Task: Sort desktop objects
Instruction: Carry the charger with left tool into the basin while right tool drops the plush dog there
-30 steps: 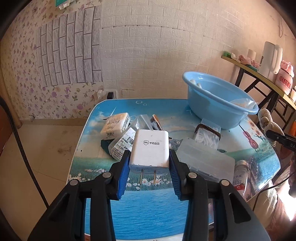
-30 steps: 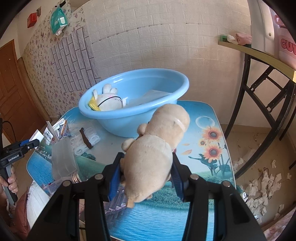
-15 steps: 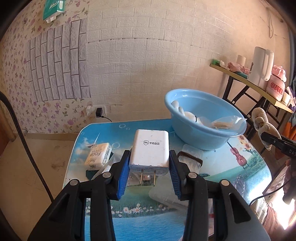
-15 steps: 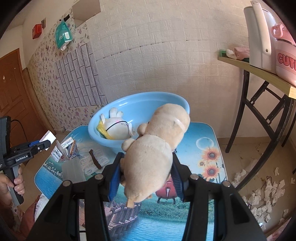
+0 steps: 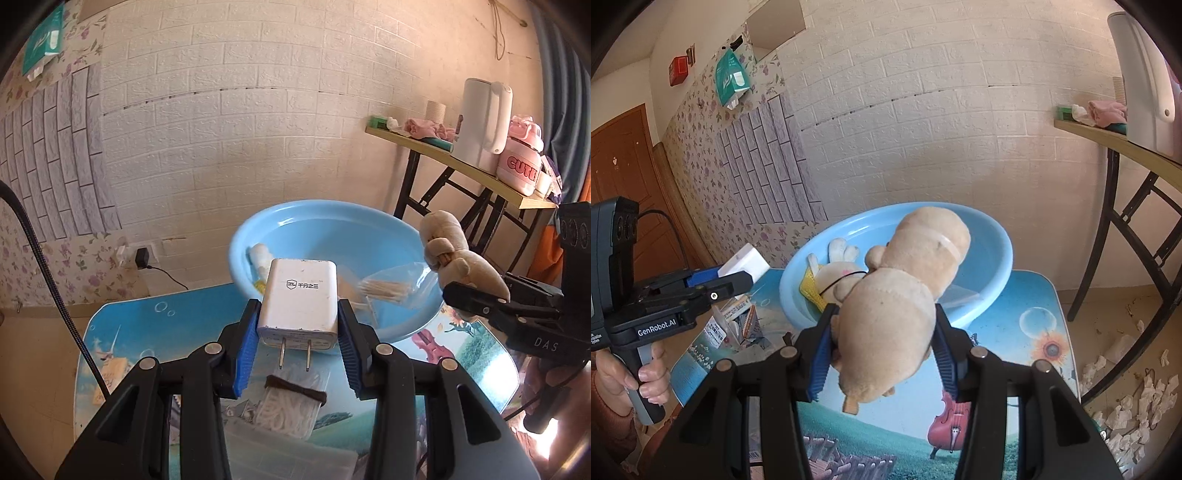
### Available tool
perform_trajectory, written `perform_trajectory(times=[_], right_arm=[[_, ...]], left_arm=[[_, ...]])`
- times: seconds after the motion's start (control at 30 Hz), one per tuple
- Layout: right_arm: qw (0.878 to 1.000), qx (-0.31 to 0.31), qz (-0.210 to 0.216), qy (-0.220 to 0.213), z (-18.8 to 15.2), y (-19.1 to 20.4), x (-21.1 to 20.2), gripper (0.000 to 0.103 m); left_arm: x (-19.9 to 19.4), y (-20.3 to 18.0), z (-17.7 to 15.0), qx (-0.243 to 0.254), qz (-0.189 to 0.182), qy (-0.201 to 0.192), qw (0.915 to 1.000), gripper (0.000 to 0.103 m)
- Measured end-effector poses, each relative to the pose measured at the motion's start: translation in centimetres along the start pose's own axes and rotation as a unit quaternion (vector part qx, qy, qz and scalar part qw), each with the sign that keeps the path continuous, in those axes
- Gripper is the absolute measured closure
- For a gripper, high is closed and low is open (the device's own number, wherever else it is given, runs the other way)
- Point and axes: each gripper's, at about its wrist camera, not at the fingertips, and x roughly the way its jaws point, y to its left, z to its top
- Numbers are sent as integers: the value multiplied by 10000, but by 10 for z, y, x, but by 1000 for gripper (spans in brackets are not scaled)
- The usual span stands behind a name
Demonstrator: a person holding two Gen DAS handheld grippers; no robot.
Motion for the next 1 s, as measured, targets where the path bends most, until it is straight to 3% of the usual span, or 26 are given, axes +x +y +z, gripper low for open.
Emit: perform_trajectory(times=[0.3, 0.53, 0.6, 0.7, 1.0], right_arm=[[9999, -40, 15, 155, 4, -3, 22, 53], [9999, 8, -33, 159, 7, -1, 27, 52], [9999, 29, -24, 153, 7, 1, 27, 51], [9999, 28, -36, 150, 6, 2, 24, 47], [9998, -124, 67, 150, -2, 17, 7, 43]], left_arm=[[31, -26, 15, 129, -146, 68, 9998, 63], [27, -16, 6, 7, -73, 173, 9998, 61], [22, -12, 3, -12, -28, 181, 9998, 47], [12, -5, -4, -73, 29, 125, 9999, 35], [-9, 13, -34, -156, 190, 334, 9991, 24]])
